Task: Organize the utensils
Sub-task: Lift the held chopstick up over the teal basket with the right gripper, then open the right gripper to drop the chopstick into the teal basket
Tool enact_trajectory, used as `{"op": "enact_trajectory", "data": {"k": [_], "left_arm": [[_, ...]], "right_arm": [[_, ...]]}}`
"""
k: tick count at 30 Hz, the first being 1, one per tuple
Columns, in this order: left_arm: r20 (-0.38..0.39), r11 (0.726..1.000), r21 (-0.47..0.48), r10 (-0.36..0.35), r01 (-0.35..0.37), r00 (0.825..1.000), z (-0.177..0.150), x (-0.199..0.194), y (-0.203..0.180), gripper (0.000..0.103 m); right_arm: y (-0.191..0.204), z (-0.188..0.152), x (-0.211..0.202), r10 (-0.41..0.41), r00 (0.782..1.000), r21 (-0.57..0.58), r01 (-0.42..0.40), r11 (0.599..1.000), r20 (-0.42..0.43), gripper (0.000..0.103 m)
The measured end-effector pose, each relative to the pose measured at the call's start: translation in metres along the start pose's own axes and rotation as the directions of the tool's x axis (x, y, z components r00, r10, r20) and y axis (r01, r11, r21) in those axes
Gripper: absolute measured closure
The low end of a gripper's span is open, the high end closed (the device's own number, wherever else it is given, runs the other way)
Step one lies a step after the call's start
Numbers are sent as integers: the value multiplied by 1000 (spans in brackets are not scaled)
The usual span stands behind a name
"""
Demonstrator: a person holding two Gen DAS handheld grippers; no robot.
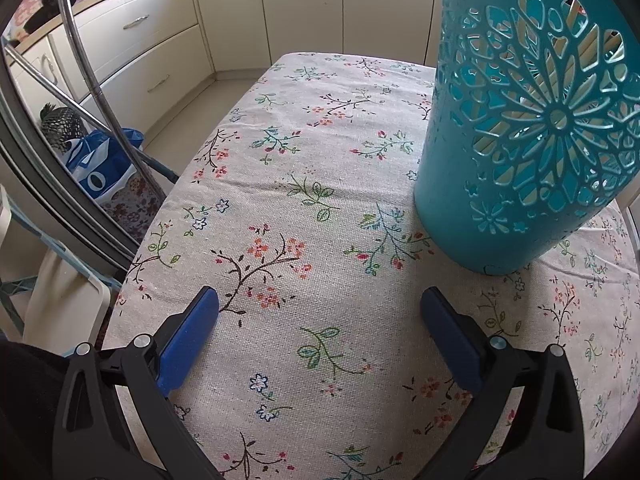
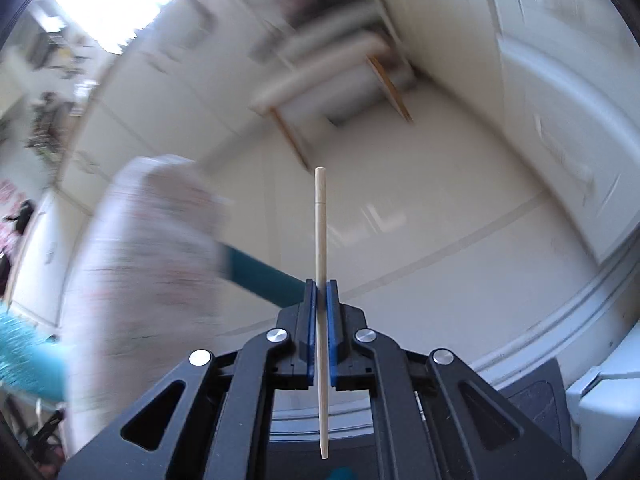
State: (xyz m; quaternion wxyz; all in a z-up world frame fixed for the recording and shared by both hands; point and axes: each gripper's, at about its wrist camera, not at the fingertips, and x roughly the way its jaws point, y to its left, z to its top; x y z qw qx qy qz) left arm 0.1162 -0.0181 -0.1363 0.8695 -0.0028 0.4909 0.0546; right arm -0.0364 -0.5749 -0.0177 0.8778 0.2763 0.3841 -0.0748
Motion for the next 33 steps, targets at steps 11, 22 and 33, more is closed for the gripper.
{"op": "enact_trajectory", "data": {"k": [11, 22, 33], "left_arm": [[17, 998, 7, -62, 62, 998, -5, -26, 17, 6], [214, 987, 114, -139, 116, 967, -22, -132, 36, 6], [195, 986, 147, -100, 72, 976, -19, -105, 22, 6]], "right_arm": [[209, -103, -105, 351, 934, -65, -347, 936, 65, 97], [312, -131, -42, 446, 879, -154, -423, 893, 170, 97], [415, -69, 20, 419, 808, -337, -292, 895, 414, 97]]}}
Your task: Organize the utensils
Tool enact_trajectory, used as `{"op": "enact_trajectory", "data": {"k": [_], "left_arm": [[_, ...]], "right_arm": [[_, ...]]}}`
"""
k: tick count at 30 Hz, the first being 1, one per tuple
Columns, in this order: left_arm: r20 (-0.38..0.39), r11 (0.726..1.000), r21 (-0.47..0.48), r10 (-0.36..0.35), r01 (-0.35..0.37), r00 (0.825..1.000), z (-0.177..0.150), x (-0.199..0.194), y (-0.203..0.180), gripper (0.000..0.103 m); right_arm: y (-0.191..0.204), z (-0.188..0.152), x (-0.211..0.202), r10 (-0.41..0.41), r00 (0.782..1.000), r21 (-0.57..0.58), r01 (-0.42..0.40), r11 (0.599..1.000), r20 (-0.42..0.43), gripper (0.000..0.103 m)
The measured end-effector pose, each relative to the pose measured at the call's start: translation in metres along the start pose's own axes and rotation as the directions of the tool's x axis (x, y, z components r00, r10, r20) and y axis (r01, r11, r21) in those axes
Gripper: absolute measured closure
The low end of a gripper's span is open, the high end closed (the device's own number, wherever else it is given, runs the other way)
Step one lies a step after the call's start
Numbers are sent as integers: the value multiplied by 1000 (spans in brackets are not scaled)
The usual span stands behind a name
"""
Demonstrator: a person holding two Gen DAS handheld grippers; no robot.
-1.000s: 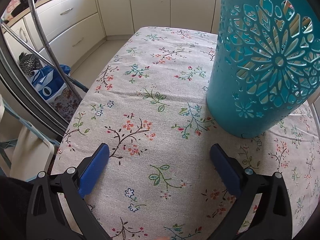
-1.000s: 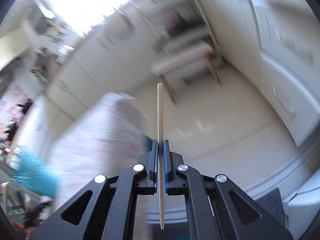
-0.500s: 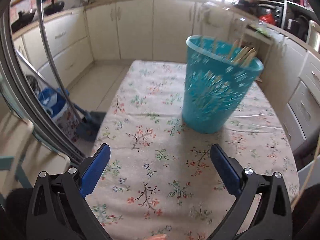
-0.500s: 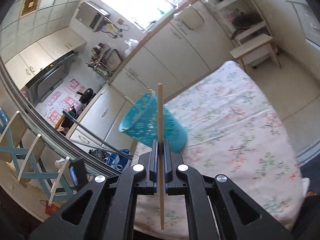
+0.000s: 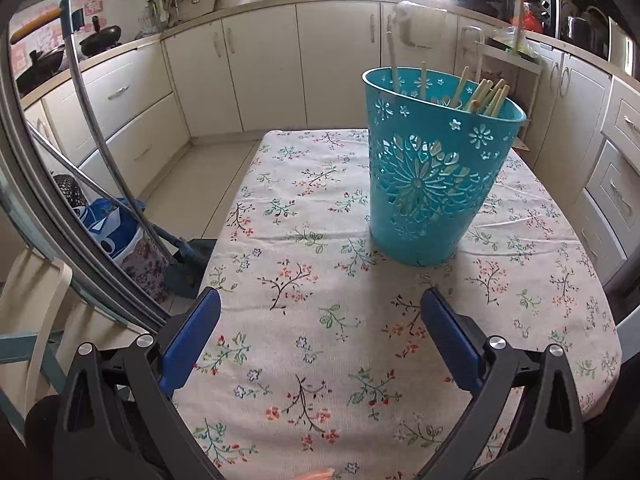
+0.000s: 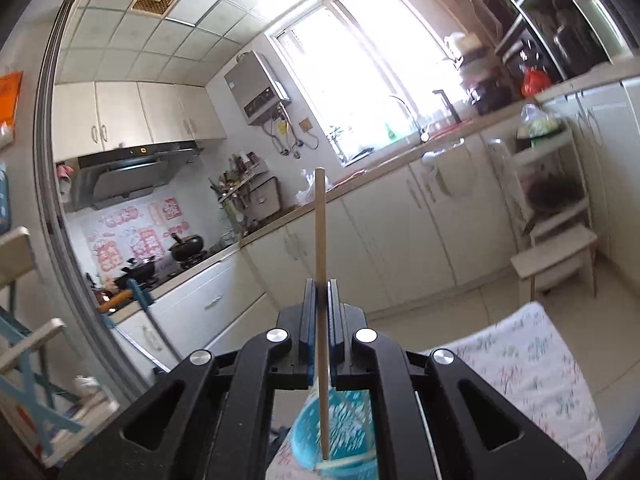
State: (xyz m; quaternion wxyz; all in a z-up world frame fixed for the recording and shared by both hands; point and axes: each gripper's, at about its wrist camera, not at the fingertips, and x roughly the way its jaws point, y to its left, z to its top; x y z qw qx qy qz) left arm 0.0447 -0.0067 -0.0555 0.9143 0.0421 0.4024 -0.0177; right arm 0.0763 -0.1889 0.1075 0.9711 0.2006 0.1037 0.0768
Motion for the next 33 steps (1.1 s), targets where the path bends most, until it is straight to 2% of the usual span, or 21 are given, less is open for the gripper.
{"op": "enact_trajectory", "data": {"k": [5, 9, 12, 15, 18, 20, 24, 28, 31, 33], "left_arm": [[-19, 1000, -3, -13, 13, 1000, -2, 10, 1, 6], [-41, 999, -16, -28, 28, 999, -5, 14, 4, 6], [-29, 1000, -15, -25, 24, 999, -4, 10, 5, 6], [-5, 1000, -4, -7, 7, 1000, -3, 0, 4, 6], [18, 1000, -6, -1, 1, 1000, 0, -17, 3, 6], [31, 1000, -12, -15, 15, 999, 1, -32, 4, 6], [75, 998, -21, -49, 51, 996, 4, -71, 6, 6], [119, 999, -37, -29, 34, 993, 9, -115, 12, 6], [108, 996, -84, -22, 31, 994, 14, -141, 21, 6], [95, 993, -101, -54, 64, 994, 13, -154, 27, 6]], "right_arm": [[-4, -28, 42, -49, 997, -22, 48, 999, -64, 97], [-13, -62, 54, -80, 991, -50, 74, 996, -111, 97], [-16, -83, 59, -78, 982, -87, 64, 994, -170, 96], [-14, -91, 49, -75, 978, -117, 52, 992, -195, 79], [-10, -84, 17, -67, 981, -110, 48, 993, -185, 73], [-6, -79, -11, -77, 978, -99, 59, 993, -192, 61], [2, -73, -67, -123, 968, -109, 101, 989, -219, 31], [17, -62, -117, -191, 954, -147, 159, 976, -233, 7], [28, -56, -147, -210, 947, -159, 174, 972, -245, 7], [36, -56, -166, -236, 938, -172, 196, 965, -255, 7]]}}
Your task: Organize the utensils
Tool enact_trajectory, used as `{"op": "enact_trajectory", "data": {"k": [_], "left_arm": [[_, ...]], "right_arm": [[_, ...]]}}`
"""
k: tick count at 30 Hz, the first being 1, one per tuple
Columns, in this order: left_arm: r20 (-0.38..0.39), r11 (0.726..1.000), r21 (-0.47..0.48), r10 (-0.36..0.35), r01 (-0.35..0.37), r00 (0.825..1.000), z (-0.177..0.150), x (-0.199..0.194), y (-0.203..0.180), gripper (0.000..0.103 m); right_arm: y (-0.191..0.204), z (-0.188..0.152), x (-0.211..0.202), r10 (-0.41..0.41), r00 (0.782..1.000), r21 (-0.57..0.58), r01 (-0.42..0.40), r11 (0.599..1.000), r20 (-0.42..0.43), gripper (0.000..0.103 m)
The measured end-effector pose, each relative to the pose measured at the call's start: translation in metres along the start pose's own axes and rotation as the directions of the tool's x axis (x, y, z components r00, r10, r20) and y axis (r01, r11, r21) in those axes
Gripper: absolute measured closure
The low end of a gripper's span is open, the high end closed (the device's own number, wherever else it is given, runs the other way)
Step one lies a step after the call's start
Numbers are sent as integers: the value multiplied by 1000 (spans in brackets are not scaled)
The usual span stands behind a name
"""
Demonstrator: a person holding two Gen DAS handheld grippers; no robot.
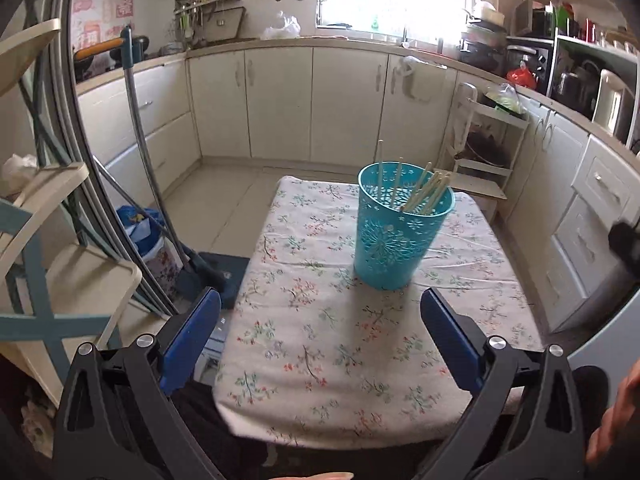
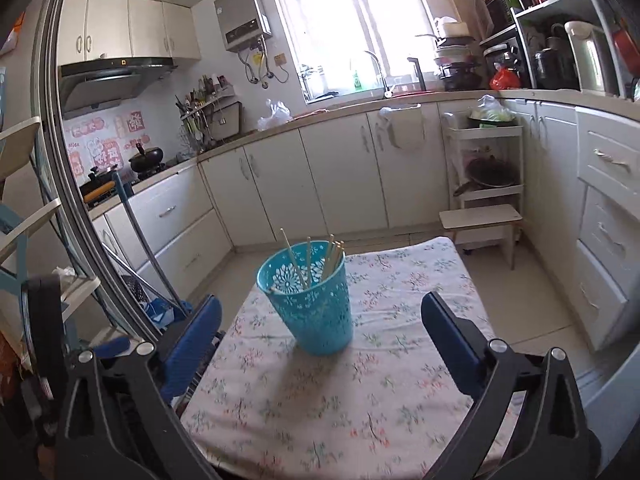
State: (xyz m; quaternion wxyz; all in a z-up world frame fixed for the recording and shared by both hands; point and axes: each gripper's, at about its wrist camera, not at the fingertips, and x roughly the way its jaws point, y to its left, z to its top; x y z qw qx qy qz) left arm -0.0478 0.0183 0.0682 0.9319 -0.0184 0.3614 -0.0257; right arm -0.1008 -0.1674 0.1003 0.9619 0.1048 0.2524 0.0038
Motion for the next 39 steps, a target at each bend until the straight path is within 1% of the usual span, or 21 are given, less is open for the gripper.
{"op": "enact_trajectory", "data": {"k": [1, 2, 7, 12, 15, 19, 23, 31, 39], "left_arm": [[-2, 1000, -12, -29, 29, 1000, -2, -11, 2, 6], [1, 999, -19, -39, 39, 999, -5, -20, 2, 6], [0, 1000, -7, -27, 27, 1000, -31, -60, -8, 6], [2, 999, -32, -33, 33, 999, -54, -90, -13, 6], [16, 999, -32, -6, 7, 1000, -63, -105, -12, 6], [38, 999, -40, 12, -10, 999, -73, -121, -9, 6], [62, 999, -34, 20, -18, 998, -79, -133, -10, 6], [102, 998, -10, 66, -65, 993, -86, -155, -12, 6], [136, 998, -9, 68, -67, 988, -89, -177, -10, 6]], "right_arm": [[2, -3, -9, -2, 1000, 4, 2, 1000, -9, 7], [4, -6, -18, -1, 1000, 10, 1, 1000, -19, 7], [13, -22, -53, 0, 999, 38, 1, 999, -43, 7], [19, -38, -91, -29, 1000, 55, 29, 998, 5, 7], [22, -47, -109, -52, 998, 54, 50, 997, 29, 7], [24, -55, -122, -71, 996, 53, 68, 996, 51, 7], [25, -62, -127, -72, 996, 61, 69, 996, 47, 7], [42, -74, -140, -89, 994, -19, 90, 996, 64, 7], [47, -79, -151, -70, 996, -34, 72, 997, 61, 7]]}}
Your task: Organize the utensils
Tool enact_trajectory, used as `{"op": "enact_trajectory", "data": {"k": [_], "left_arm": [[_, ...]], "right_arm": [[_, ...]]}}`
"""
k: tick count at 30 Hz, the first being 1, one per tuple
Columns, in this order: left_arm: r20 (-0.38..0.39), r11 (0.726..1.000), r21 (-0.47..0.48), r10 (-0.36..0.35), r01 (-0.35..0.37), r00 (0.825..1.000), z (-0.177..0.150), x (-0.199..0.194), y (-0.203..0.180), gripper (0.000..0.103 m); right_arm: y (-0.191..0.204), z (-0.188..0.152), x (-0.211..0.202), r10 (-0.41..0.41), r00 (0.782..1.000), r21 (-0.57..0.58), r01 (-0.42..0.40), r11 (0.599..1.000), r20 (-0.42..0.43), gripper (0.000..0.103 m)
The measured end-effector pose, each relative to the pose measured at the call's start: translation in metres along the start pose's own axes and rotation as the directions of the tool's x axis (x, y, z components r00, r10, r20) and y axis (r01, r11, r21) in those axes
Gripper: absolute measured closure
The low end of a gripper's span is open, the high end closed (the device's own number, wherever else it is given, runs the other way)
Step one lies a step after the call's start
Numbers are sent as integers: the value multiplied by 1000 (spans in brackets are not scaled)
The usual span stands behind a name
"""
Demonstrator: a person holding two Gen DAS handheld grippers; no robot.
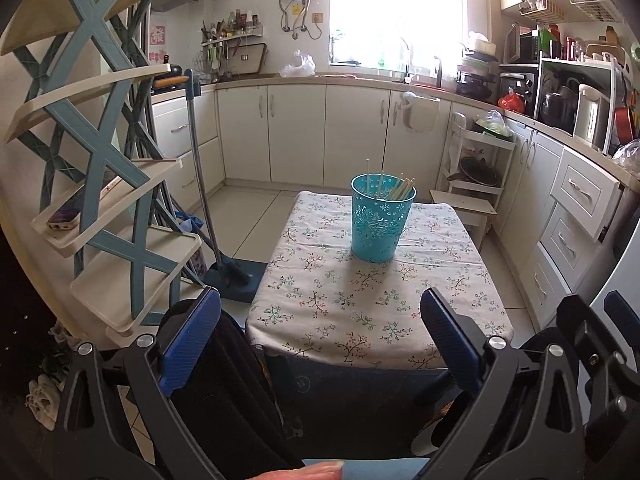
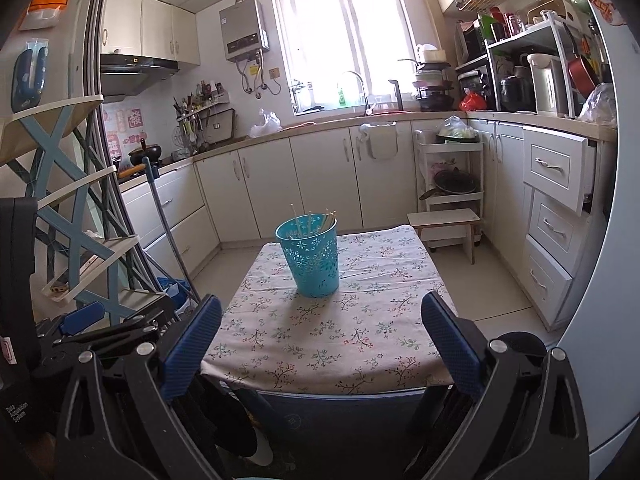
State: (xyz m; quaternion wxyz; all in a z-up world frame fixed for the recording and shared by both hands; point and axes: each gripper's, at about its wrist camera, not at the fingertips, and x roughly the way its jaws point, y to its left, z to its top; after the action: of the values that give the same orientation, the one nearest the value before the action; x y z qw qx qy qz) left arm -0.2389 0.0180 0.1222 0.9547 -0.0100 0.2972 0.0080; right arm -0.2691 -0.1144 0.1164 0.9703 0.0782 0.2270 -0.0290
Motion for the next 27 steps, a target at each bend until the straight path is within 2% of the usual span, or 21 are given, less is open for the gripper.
{"op": "enact_trajectory", "data": {"k": [16, 27], "left_arm": [[56, 1000, -12, -8, 9, 998, 1, -32, 8, 6], [63, 1000, -10, -3, 3, 998, 0, -38, 6, 6]], "right_arm": [[10, 6, -28, 18, 998, -39, -16, 999, 52, 7], [12, 7, -31, 31, 998, -44, -28, 999, 54, 7]]}}
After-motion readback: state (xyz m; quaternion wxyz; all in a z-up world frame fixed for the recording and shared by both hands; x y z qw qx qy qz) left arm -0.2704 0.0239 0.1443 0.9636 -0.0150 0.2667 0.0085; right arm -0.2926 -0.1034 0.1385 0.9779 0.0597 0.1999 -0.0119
